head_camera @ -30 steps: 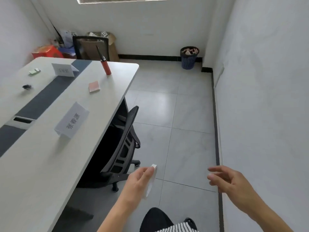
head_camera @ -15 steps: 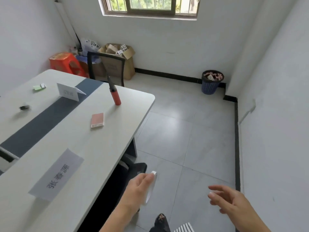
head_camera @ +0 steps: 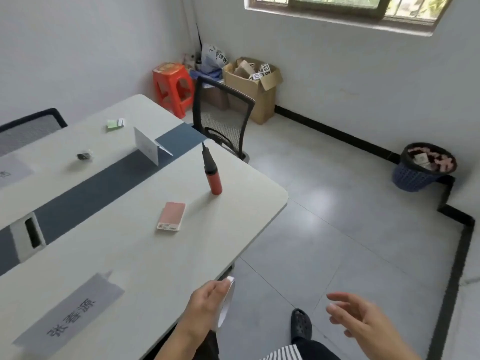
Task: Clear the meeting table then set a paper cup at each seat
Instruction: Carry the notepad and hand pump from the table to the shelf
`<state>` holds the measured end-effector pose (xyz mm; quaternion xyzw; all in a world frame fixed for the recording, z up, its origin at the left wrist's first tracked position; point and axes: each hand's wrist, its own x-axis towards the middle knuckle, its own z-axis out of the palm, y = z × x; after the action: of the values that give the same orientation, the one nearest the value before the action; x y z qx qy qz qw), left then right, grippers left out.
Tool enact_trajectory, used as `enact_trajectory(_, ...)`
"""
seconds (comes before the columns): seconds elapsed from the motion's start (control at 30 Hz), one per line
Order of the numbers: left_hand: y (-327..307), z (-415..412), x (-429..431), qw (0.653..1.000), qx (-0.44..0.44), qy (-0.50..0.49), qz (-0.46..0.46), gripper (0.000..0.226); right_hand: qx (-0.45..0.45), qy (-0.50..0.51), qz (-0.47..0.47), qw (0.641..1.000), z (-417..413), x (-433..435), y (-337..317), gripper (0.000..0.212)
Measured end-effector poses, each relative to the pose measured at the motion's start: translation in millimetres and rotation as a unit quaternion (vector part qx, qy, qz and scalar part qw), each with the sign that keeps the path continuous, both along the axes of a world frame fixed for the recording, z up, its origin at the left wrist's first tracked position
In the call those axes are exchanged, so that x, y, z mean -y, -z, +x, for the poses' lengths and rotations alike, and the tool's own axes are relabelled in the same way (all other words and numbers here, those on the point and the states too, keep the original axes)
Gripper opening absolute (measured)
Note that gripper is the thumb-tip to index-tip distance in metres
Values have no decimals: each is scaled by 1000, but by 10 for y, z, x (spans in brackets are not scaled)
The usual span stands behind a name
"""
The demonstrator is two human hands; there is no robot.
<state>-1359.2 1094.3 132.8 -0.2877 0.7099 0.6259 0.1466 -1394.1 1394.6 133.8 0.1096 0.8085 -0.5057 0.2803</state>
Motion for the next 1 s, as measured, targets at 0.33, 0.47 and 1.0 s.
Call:
enact_trajectory(0.33, -244, -272, 1, 970, 43, -238, 19, 73, -32, -319, 27, 947, -2073, 928, -69, 11)
enact_trajectory(0.47, -158, -176, 273, 946, 55, -319, 22, 75, -49, -411, 22, 910, -2357, 1712, 18, 12)
enact_trajectory(1.0, 217, -267, 1218, 766, -54, -563, 305, 57, -207, -580, 214, 759, -2712, 4398, 920, 61)
